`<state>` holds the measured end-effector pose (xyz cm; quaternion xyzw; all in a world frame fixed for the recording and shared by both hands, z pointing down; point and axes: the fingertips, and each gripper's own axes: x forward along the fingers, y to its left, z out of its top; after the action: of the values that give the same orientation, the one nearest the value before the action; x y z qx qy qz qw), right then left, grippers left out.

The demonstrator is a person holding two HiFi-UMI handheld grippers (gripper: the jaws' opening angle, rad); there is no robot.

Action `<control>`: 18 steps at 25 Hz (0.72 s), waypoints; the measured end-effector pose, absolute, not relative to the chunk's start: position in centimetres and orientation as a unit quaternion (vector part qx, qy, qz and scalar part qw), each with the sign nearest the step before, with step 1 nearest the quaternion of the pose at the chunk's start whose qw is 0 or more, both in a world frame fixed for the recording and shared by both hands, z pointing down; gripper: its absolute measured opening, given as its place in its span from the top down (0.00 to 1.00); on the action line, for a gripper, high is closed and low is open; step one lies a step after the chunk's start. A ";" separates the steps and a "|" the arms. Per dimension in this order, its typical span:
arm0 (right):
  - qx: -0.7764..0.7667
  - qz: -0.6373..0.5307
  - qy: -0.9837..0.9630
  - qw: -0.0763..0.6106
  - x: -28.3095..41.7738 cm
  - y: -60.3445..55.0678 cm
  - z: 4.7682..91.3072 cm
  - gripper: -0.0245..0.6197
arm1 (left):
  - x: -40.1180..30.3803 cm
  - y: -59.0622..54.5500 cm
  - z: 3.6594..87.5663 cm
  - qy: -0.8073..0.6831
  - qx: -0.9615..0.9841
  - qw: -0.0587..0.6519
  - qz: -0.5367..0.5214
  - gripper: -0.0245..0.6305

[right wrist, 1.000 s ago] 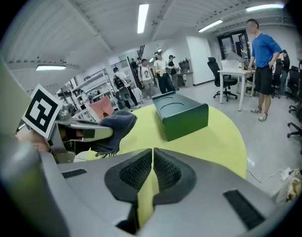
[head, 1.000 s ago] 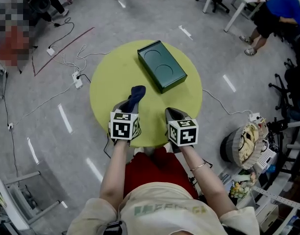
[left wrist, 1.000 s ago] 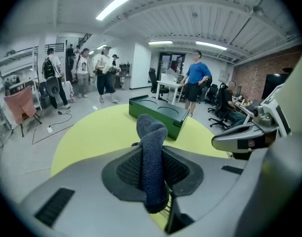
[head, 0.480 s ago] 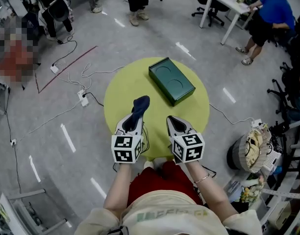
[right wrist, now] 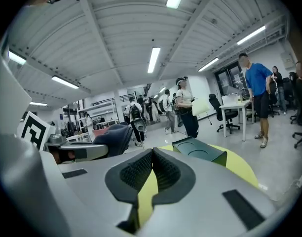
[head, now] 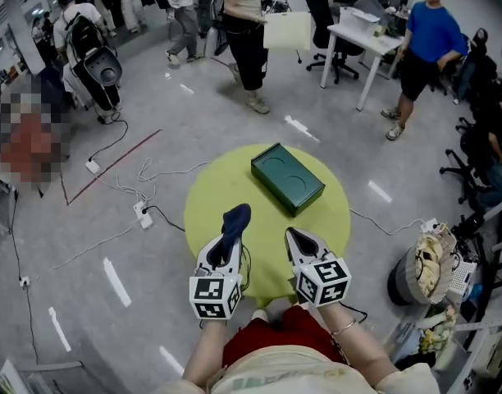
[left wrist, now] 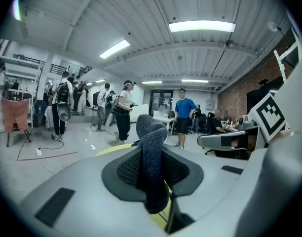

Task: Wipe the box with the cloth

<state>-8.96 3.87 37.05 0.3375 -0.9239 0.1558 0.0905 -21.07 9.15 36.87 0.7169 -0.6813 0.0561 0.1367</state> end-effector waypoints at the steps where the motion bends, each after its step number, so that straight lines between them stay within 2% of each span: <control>1: 0.340 0.150 -0.924 0.087 -8.9 3.9 36.7 0.90 | -21.1 9.3 36.6 -0.680 0.719 0.133 0.055 0.83; 18: 0.366 0.118 -0.922 0.041 -8.3 5.1 33.4 0.90 | -21.3 11.3 34.2 -0.669 0.735 0.099 0.042 0.83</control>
<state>-8.30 5.07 33.39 0.3655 -0.9224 0.1180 0.0414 -21.30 11.27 34.17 0.7350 -0.6695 0.0423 0.0987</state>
